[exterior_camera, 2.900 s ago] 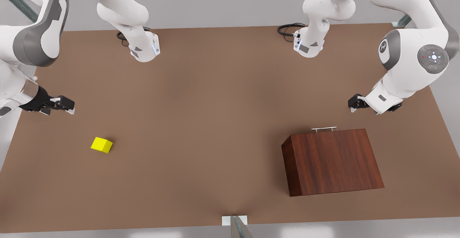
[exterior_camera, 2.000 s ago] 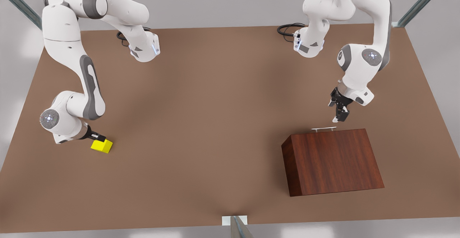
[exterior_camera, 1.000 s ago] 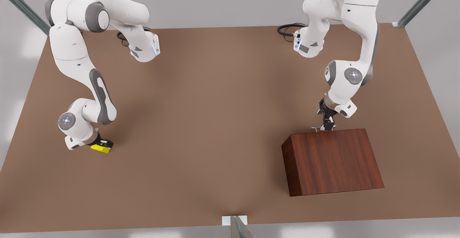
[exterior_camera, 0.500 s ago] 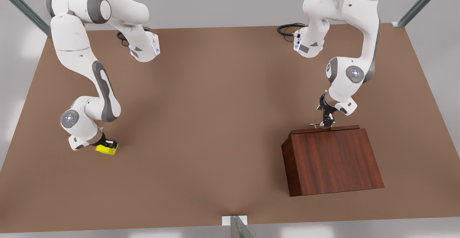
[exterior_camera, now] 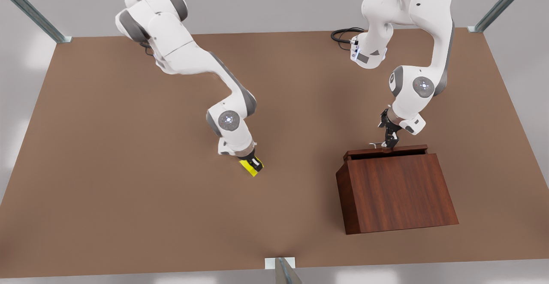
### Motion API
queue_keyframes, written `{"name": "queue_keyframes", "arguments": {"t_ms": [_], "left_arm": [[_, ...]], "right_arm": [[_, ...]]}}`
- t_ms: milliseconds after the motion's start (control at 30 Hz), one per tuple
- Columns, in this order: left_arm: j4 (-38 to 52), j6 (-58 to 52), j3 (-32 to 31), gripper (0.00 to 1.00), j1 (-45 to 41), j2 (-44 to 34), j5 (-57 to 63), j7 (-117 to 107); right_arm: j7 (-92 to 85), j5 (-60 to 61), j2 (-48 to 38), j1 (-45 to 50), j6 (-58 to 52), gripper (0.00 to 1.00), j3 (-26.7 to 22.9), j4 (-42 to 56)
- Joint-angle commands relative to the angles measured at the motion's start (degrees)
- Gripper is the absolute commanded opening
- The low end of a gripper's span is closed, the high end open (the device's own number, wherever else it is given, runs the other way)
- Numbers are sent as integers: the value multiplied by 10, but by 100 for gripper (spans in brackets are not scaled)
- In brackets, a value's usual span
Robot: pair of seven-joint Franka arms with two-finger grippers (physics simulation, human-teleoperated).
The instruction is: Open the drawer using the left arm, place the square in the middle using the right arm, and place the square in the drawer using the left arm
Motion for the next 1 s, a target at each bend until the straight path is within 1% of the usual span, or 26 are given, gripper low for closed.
{"name": "queue_keyframes", "arguments": {"t_ms": [0, 33, 67, 133, 167, 200, 300, 367, 433, 567, 700, 767, 867, 900, 933, 967], "left_arm": [[-1, 0, 0, 100, 0, -1, 0, 0], [-1, 0, 0, 100, 0, -1, 0, 1], [-2, 0, 0, 100, 0, -1, -1, 1], [-2, -8, 0, 100, -1, -4, -1, 0], [-3, -11, 0, 100, -1, -5, -1, 1], [-3, -14, 1, 100, -1, -8, -1, 1], [-11, -18, 1, 100, -1, -15, -1, 1], [-19, -18, 2, 100, -1, -19, -1, 1], [-24, -23, 3, 100, -1, -24, -1, 1], [-28, -31, 3, 100, -1, -30, -1, 1], [-34, -33, 3, 100, -1, -33, -1, 0], [-36, -33, 4, 100, -5, -33, -1, 0], [-40, -41, 4, 100, -7, -41, -1, 0], [-40, -41, 5, 100, -7, -42, -1, 0], [-45, -41, 5, 100, -7, -46, -1, 0], [-49, -41, 4, 100, -7, -50, -1, 0]], "right_arm": [[7, 0, 6, 5, -1, 70, 0, 9], [74, -2, 38, 30, 0, 70, 0, 56], [105, -5, 68, 52, 0, 70, 0, 86], [149, -12, 109, 97, -1, 70, -11, 124], [156, -12, 134, 128, -41, 70, -32, 165], [161, -12, 155, 141, -72, 71, -39, 207], [200, -12, 188, 162, -72, 71, -45, 230], [207, -13, 190, 165, -72, 80, -47, 236], [208, -41, 193, 166, -69, 100, -47, 232], [202, -41, 193, 167, -65, 100, -48, 229], [204, -36, 168, 170, -66, 100, -53, 217], [201, -33, 139, 167, -71, 100, -53, 215], [184, -41, 51, 130, -73, 100, -49, 163], [153, -41, 29, 113, -73, 100, -46, 141], [91, -41, -8, 92, -73, 100, -45, 104], [-1, -41, -60, 61, -74, 100, -44, 44]]}}
